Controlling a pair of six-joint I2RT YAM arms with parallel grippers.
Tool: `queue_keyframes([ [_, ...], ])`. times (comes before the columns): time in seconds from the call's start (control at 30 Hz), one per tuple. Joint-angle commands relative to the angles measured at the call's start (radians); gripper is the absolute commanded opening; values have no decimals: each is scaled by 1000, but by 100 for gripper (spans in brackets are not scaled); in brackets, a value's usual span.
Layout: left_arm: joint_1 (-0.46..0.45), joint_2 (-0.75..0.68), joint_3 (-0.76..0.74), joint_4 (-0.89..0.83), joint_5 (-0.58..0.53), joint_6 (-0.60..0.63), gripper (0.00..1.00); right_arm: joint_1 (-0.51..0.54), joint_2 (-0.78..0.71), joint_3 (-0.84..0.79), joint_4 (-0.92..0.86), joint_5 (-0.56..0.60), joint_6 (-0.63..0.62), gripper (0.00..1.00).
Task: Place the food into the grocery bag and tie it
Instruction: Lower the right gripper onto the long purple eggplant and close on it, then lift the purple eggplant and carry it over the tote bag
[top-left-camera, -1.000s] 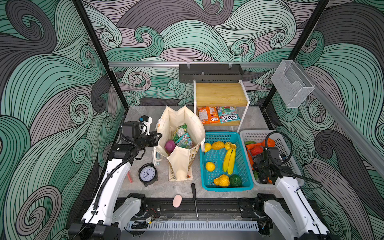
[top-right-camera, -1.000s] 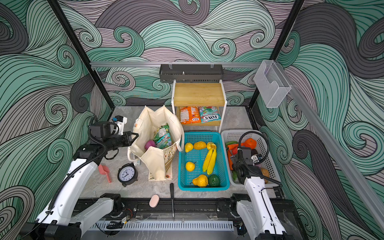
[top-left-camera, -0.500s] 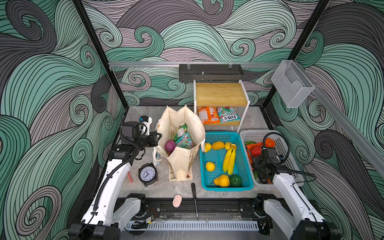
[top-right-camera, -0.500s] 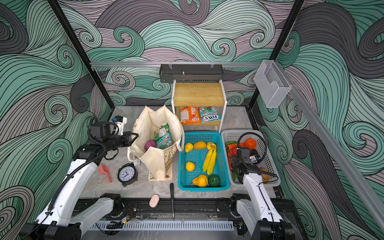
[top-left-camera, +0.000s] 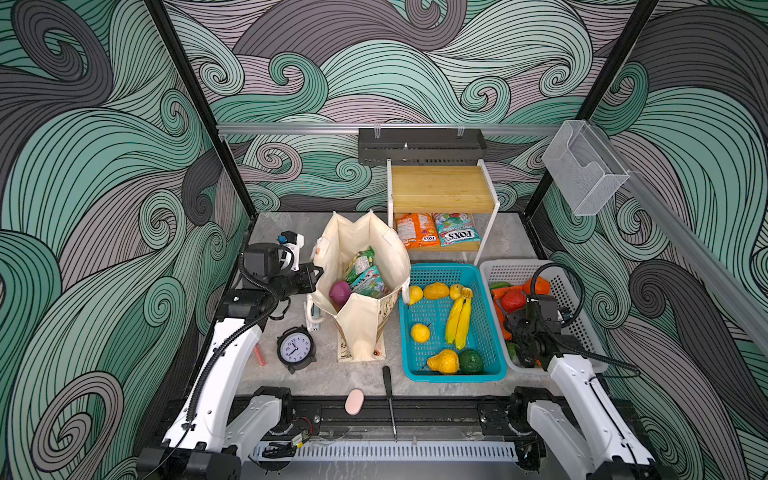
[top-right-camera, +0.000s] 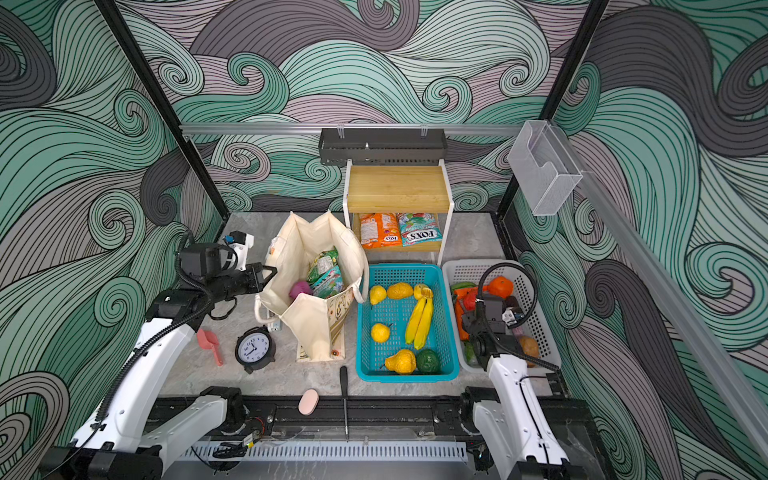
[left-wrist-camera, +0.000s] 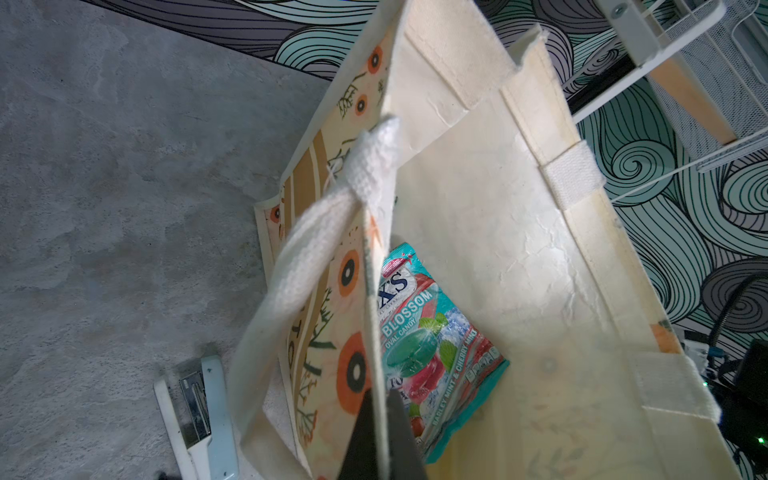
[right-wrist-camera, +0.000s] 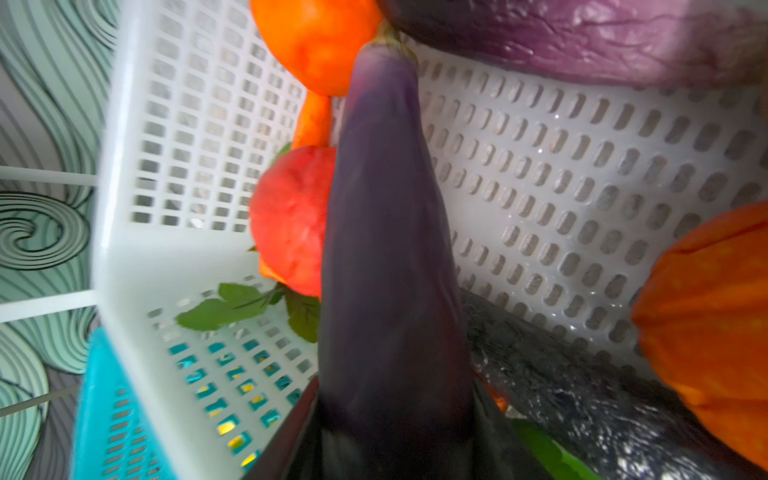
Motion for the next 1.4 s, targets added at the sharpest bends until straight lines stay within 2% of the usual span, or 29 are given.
queue_keyframes([
  [0.0, 0, -21, -1, 7, 21, 4, 0, 0, -31, 28, 16, -43, -58, 46],
  [0.17, 0, -21, -2, 4, 17, 6, 0, 8, -21, 71, 35, -169, -81, 44],
  [0.53, 0, -20, -1, 5, 16, 6, 0, 35, -99, 133, 10, -189, -97, 39],
  [0.73, 0, -22, -2, 4, 15, 6, 0, 49, -88, 165, 29, -229, -169, 38],
  [0.83, 0, -25, -2, 4, 14, 6, 0, 52, -74, 153, -3, -211, -202, 37],
  [0.97, 0, -23, -2, 6, 18, 2, 0, 69, -79, 143, 40, -265, -261, 37],
  [1.03, 0, -20, -2, 5, 20, 3, 0, 94, -79, 164, 41, -280, -285, 36],
  [1.13, 0, -26, -2, 5, 17, 4, 0, 157, -83, 198, 26, -234, -337, 36],
  [1.37, 0, -25, -2, 4, 11, 5, 0, 336, -97, 248, 47, -201, -400, 35],
])
